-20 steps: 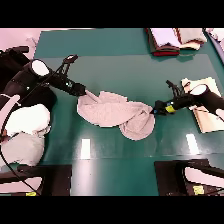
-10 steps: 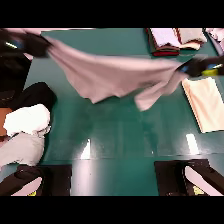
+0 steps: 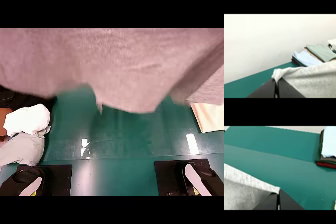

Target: Fold the shirts.

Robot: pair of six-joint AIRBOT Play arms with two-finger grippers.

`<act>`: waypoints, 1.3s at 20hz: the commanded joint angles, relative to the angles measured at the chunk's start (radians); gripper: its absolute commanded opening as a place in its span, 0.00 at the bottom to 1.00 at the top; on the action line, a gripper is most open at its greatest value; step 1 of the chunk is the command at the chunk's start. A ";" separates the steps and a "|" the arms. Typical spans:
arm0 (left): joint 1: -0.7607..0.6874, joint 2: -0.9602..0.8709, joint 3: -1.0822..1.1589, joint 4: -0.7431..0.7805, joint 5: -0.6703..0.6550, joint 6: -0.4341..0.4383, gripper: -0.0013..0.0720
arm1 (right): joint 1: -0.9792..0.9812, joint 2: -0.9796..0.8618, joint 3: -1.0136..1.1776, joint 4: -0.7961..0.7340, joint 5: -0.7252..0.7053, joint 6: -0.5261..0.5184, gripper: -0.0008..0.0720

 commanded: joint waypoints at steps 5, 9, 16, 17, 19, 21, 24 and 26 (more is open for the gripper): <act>0.001 -0.229 -0.209 -0.011 -0.201 -0.007 0.05 | 0.145 -0.269 -0.027 -0.065 0.127 0.106 0.03; 0.001 -0.461 -0.461 -0.036 -0.175 -0.002 0.05 | 0.295 -0.504 -0.278 -0.164 0.097 0.070 0.03; 0.005 -0.712 -0.536 0.009 0.117 0.004 0.05 | 0.310 -0.804 -0.250 -0.163 -0.166 0.053 0.16; 0.019 -0.710 -0.529 0.009 0.129 -0.010 0.13 | 0.308 -0.829 -0.195 -0.163 -0.163 0.053 0.57; 0.069 -0.708 -0.481 0.009 0.055 -0.065 0.69 | 0.289 -0.846 -0.098 -0.159 -0.122 0.053 0.65; 0.143 -0.676 -0.454 0.003 -0.085 -0.078 0.68 | 0.270 -0.816 -0.058 -0.153 -0.073 0.052 0.63; 0.187 -0.556 -0.576 -0.003 -0.166 -0.084 0.68 | 0.243 -0.695 -0.154 -0.153 -0.066 0.045 0.63; 0.166 -0.442 -0.766 -0.012 -0.153 -0.126 0.68 | 0.233 -0.604 -0.258 -0.152 -0.091 0.045 0.63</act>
